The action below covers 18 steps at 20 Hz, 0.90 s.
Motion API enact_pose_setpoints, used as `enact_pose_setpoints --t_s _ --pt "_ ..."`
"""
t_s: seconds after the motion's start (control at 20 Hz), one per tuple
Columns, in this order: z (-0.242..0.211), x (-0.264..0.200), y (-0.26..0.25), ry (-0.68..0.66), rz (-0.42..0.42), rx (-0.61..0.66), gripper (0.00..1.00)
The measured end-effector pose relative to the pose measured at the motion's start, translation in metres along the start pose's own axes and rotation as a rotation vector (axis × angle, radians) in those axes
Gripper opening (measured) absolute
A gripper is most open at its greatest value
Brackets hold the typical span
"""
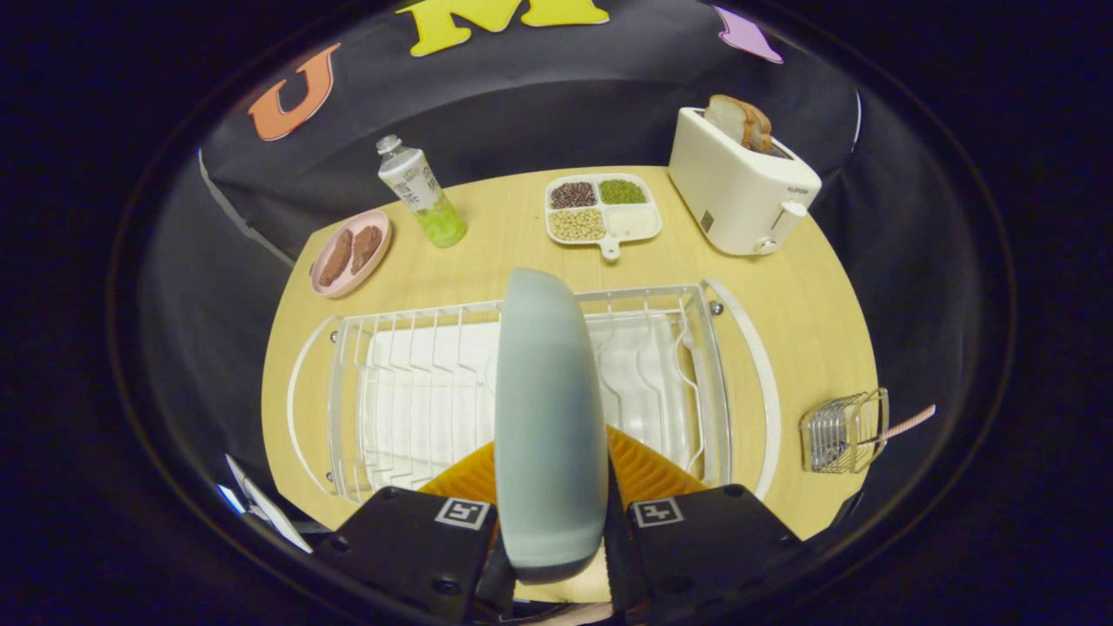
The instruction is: Take the plate from the dish rack, then take the spoon from the basket and place it into the plate.
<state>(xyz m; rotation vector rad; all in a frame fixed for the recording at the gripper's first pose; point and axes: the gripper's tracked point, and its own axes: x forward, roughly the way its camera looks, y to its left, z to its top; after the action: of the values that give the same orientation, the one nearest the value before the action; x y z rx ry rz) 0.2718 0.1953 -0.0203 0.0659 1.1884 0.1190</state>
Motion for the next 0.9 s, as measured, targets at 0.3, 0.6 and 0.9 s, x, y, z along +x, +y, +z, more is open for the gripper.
enact_pose_setpoints --t_s 0.3,0.6,0.9 --pt "0.012 -0.02 0.0 -0.076 -0.123 -0.05 0.42" --pt "0.012 -0.049 -0.003 -0.149 -0.128 -0.053 0.37" --pt "-0.025 -0.088 -0.009 -0.205 -0.032 -0.055 0.35"
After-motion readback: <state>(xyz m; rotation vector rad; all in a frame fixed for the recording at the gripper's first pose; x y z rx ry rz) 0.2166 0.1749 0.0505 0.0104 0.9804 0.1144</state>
